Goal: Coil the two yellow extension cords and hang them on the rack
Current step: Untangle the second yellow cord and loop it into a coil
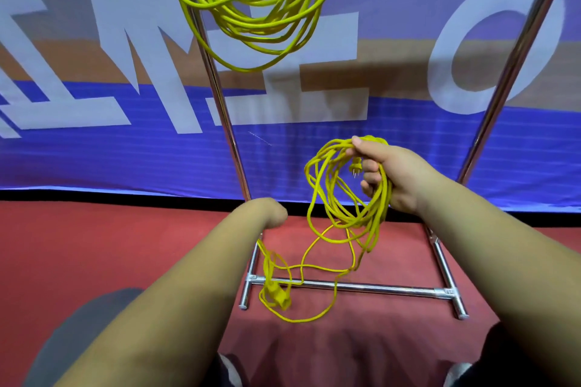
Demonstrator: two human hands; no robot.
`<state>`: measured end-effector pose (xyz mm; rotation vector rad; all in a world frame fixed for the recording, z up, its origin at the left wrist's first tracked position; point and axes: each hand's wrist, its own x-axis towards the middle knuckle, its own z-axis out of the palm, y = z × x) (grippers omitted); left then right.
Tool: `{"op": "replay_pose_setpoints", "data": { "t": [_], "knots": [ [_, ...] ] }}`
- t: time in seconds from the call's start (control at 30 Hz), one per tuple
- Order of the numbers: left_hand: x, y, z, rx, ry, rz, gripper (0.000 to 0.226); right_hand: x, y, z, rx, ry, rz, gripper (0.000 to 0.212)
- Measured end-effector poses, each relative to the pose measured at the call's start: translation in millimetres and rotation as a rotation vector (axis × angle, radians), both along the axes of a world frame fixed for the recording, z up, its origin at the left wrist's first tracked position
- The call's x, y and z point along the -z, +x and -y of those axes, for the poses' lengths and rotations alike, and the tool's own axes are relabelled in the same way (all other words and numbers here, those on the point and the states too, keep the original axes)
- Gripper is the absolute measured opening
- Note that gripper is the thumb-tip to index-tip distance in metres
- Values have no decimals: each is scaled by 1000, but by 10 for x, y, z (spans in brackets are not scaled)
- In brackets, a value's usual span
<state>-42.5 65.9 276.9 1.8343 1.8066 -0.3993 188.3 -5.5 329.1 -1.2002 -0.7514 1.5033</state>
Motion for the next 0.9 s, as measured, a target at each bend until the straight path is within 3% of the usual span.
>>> {"op": "replay_pose_setpoints", "data": {
  "t": [0.07, 0.1, 0.13, 0.2, 0.3, 0.47, 0.57, 0.7, 0.9],
  "knots": [
    [189, 48, 37, 185, -35, -98, 53, -40, 15, 5, 11, 44, -41, 24],
    [308, 69, 64, 255, -77, -99, 71, -55, 20, 4, 23, 63, -66, 23],
    [391, 107, 125, 312, -115, -67, 88, -65, 27, 0, 40, 80, -96, 22],
    [548, 211, 244, 416, -161, 48, 102, -82, 39, -17, 77, 105, -169, 20],
    [785, 355, 413, 562, -180, 172, 89, -116, 46, -39, 126, 124, -256, 18],
    [970, 457, 566, 684, -166, 230, 34, -117, 87, -29, 171, 152, -239, 16],
    [1026, 457, 494, 608, -84, 201, 28, -122, 150, -20, 167, 158, -215, 15],
    [860, 361, 268, 402, 84, 191, 36, -134, 266, -13, 149, 151, -164, 18],
    [426, 211, -38, -25, 126, 531, 42, -71, 311, 19, 110, 114, 31, 18]
  ]
}}
